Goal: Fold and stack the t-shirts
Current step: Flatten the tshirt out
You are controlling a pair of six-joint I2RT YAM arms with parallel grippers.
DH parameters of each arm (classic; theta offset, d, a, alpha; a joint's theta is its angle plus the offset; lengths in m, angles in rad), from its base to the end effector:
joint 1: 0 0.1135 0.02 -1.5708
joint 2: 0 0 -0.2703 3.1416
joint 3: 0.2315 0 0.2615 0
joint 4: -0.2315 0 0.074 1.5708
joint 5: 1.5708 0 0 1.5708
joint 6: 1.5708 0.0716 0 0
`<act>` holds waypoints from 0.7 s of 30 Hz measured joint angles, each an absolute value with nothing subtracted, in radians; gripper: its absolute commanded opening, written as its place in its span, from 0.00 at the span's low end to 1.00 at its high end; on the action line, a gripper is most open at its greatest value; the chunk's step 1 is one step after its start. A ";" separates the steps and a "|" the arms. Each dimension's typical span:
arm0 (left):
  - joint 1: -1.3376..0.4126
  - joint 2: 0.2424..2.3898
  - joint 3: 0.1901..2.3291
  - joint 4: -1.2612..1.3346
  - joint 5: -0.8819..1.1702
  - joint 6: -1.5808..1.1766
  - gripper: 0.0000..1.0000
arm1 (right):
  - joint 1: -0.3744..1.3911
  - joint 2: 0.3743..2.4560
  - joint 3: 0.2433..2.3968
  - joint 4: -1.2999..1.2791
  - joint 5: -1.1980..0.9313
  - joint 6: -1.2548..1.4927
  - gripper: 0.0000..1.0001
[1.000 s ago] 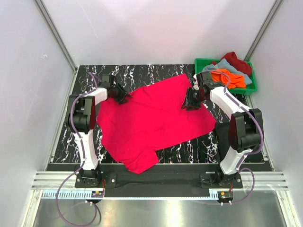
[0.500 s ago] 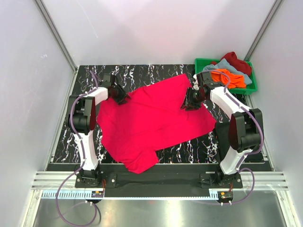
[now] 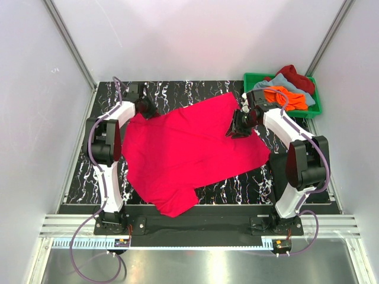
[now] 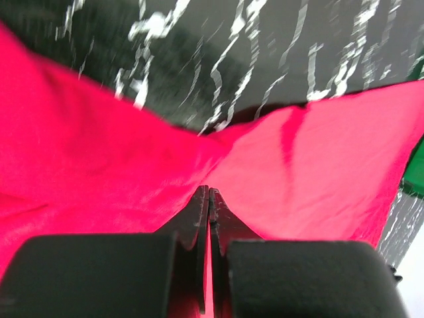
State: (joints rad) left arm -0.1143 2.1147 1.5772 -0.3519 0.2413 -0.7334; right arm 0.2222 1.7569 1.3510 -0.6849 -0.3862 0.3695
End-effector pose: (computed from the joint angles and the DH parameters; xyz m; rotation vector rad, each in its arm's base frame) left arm 0.4944 -0.0740 0.1545 -0.6698 2.4526 -0.6511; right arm 0.3768 0.1128 0.2093 0.0701 2.7125 0.7003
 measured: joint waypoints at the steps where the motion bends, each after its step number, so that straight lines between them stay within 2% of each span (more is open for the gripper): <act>1: -0.115 2.116 1.594 -0.353 0.235 -0.723 0.00 | 0.222 1.757 1.351 -0.685 -0.386 0.369 0.41; 5: -0.118 2.141 1.677 -0.358 0.220 -0.677 0.00 | 0.222 1.757 1.350 -0.685 -0.387 0.369 0.40; 6: -0.118 2.149 1.693 -0.358 0.220 -0.671 0.05 | 0.222 1.757 1.349 -0.685 -0.387 0.369 0.41; 7: -0.119 2.158 1.708 -0.358 0.220 -0.661 0.17 | 0.222 1.757 1.348 -0.686 -0.387 0.369 0.40; 8: -0.121 2.161 1.712 -0.358 0.220 -0.649 0.36 | 0.222 1.757 1.346 -0.686 -0.387 0.369 0.41; 9: -0.124 2.161 1.711 -0.364 0.215 -0.638 0.40 | 0.222 1.757 1.344 -0.686 -0.387 0.369 0.41; 15: -0.196 2.161 1.701 -0.419 0.097 -0.526 0.45 | 0.222 1.757 1.329 -0.694 -0.389 0.369 0.41; 21: -0.305 2.161 1.701 -0.511 -0.074 -0.410 0.38 | 0.221 1.757 1.329 -0.694 -0.405 0.369 0.40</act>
State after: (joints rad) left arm -0.3050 2.1612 1.7012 -0.5110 -0.0738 -0.4095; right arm 0.2214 1.7569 1.3289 -0.6937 -0.4053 0.3695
